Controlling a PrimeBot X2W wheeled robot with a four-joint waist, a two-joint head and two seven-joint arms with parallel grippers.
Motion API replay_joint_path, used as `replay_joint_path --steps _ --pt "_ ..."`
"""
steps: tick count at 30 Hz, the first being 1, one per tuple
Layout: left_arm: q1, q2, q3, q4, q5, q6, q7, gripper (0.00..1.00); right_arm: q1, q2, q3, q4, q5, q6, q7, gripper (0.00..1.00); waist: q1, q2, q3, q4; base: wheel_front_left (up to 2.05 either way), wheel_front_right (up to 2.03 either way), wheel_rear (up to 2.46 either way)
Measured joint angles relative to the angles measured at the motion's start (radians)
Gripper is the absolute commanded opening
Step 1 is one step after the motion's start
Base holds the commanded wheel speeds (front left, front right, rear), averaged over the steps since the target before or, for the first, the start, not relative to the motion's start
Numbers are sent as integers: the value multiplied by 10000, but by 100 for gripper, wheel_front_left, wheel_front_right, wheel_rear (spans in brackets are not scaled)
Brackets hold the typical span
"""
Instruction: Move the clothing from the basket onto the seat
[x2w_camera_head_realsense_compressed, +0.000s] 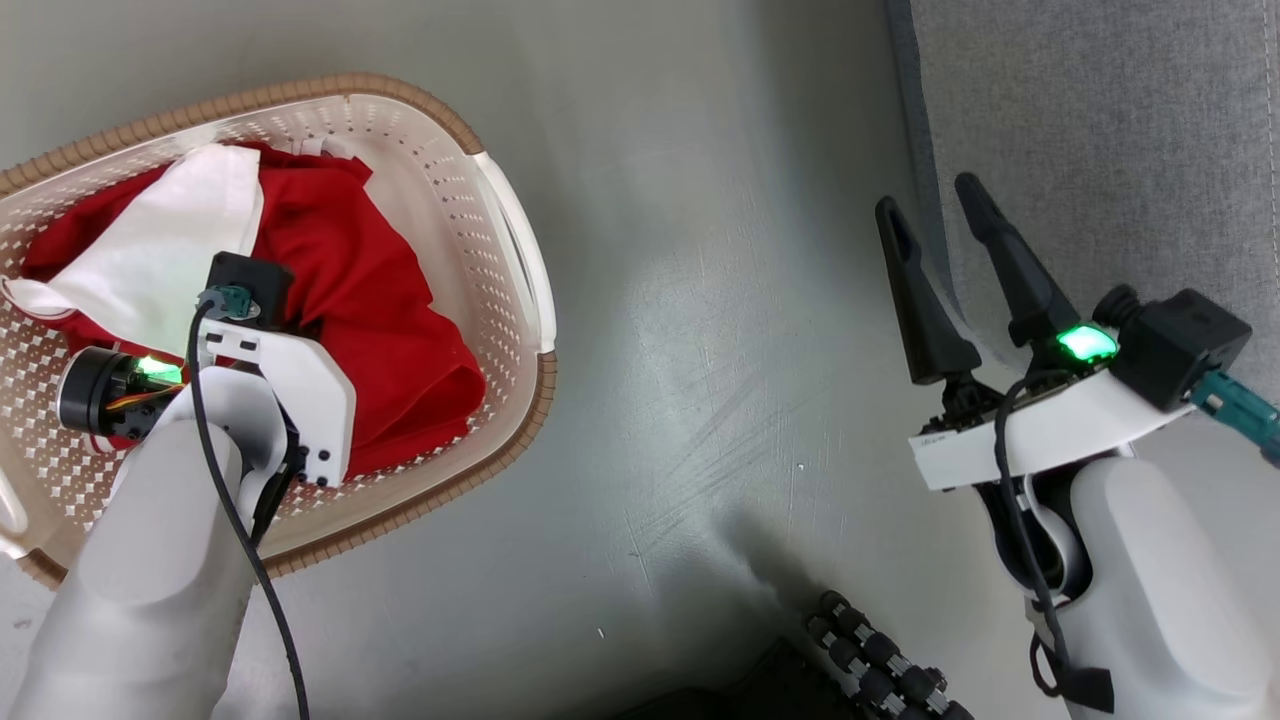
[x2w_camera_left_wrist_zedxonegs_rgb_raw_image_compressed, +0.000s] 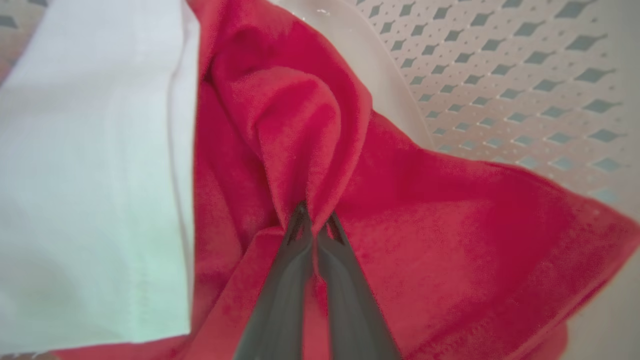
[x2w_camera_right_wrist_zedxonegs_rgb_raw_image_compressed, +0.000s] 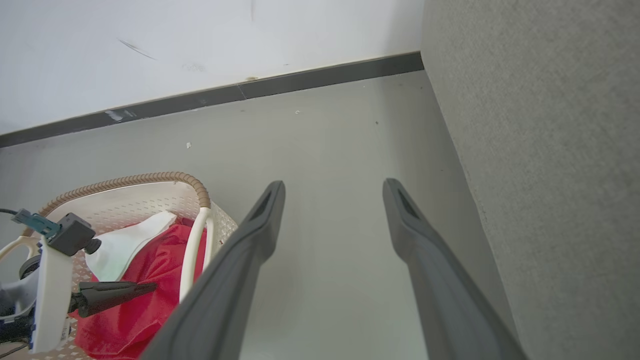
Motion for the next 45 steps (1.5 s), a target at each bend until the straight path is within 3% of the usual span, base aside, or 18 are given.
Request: replay_joint_path --steps 23,45 --pt "1081 -606 744 -869 -1195 -259 -2322 0 -1234 -17 236 468 -903 0 -33 100 0 0 -1038 823 0 0 0" --pt "2637 -895 882 -2560 -1764 -491 -4142 0 -1174 -364 545 1214 -1703 0 -82 100 -1 0 -3121 2039 0 0 0"
